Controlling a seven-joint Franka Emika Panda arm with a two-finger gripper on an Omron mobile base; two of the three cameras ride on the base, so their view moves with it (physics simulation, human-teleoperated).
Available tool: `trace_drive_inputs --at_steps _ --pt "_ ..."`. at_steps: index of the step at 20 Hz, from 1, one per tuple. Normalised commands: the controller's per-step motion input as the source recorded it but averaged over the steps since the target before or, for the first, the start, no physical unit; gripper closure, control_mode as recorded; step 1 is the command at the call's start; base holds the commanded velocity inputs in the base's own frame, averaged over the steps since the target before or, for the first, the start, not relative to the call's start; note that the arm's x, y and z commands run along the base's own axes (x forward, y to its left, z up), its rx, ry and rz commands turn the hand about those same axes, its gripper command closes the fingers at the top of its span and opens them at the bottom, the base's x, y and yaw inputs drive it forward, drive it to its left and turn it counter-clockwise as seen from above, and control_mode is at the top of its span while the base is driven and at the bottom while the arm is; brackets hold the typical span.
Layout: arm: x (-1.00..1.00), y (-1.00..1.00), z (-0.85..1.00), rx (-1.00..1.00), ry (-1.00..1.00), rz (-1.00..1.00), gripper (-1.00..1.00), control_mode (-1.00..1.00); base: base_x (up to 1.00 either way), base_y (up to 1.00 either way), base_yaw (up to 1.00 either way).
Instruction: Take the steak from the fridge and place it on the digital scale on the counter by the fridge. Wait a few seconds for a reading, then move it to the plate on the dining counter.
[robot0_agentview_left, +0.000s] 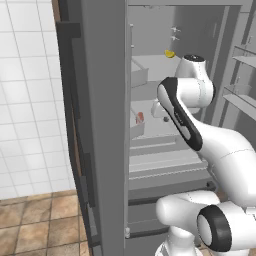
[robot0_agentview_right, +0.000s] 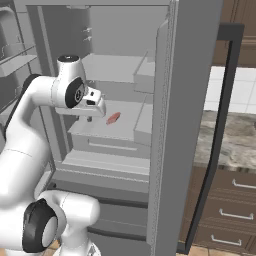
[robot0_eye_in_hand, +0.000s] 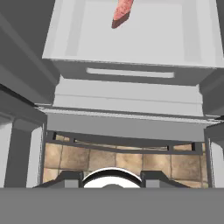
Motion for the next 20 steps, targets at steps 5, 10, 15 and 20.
trace_drive_inputs --at_steps 5,10,15,20 --pt "-0.02 0.0 -0.26 0.0 0.0 0.0 -1.0 -1.0 0.0 0.0 0.0" --pt "0.0 -0.03 -0.63 0.0 -0.08 -0.01 -1.0 -1.0 0.0 0.0 0.0" --pt "0.22 0.0 -0.45 0.0 -0.14 0.0 -1.0 -1.0 0.0 0.0 0.0" --pt "0.47 0.0 -0.12 0.0 -0.15 0.0 -1.0 -1.0 0.0 0.0 0.0"
